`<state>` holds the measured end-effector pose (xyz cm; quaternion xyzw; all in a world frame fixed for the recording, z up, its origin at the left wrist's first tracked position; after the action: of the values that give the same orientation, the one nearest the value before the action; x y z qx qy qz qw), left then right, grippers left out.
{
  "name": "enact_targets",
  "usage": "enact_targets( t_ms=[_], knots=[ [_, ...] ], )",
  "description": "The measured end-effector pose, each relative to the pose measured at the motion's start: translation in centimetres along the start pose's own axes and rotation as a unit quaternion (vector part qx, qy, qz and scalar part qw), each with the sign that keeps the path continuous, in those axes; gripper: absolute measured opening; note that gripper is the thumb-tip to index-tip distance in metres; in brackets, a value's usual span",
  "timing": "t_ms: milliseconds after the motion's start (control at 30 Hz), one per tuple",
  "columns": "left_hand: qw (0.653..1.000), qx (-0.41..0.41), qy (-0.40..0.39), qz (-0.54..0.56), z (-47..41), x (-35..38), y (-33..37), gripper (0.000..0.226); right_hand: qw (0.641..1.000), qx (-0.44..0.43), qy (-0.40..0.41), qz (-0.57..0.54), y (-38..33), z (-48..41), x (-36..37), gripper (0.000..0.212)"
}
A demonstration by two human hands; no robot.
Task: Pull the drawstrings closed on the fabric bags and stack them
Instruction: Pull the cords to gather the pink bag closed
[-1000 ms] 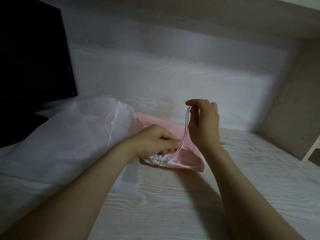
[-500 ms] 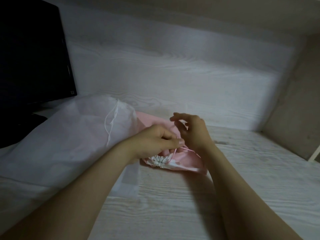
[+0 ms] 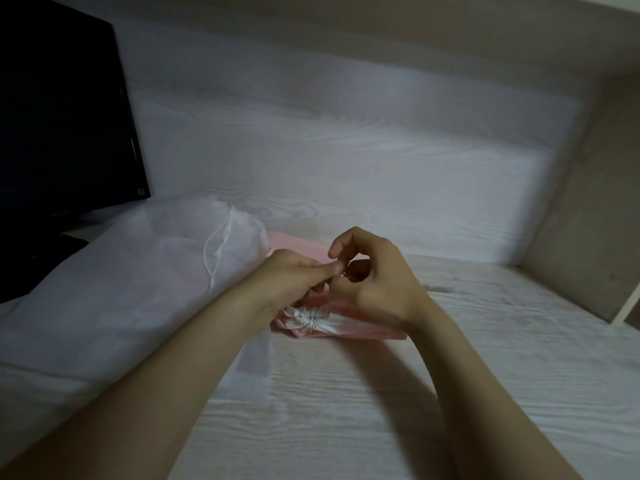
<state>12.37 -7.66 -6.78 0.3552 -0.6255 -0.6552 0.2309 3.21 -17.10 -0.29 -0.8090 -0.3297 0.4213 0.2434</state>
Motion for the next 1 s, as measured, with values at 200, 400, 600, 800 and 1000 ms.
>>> enact_targets(
  t_ms=[200,400,600,800,1000],
  knots=[
    [0.998,-0.046,0.034,0.005,-0.1,-1.7,-0.6,0.037,0.999,-0.007,0.022,0.032,0.5,-0.4,-0.5,0.027],
    [1.0,-0.006,0.006,-0.011,0.2,-0.9,0.4,0.04,0.996,-0.02,0.035,0.082,0.0,-0.5,-0.6,0.038],
    [1.0,0.02,0.0,-0.02,-0.2,-0.3,0.2,0.042,0.966,-0.103,0.018,0.238,-1.0,-0.7,0.6,0.034],
    [0.999,-0.034,0.021,-0.014,0.1,-0.8,-0.3,0.029,0.941,-0.131,0.012,0.313,-0.4,-0.7,1.4,0.022],
    [0.98,0.121,0.127,-0.097,0.6,-2.8,2.6,0.026,0.965,-0.019,0.077,0.248,1.1,-1.0,-0.9,0.014]
  ],
)
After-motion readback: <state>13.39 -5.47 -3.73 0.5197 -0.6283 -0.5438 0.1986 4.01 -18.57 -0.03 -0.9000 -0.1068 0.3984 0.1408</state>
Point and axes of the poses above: each hand's wrist, its own z-axis away from the middle knuckle, its own x-axis out of the palm, y = z × x, the point moved 10 cm from there along -z, towards the middle knuckle, and after that the axes turned 1 degree about -x, right-handed, at the moved point
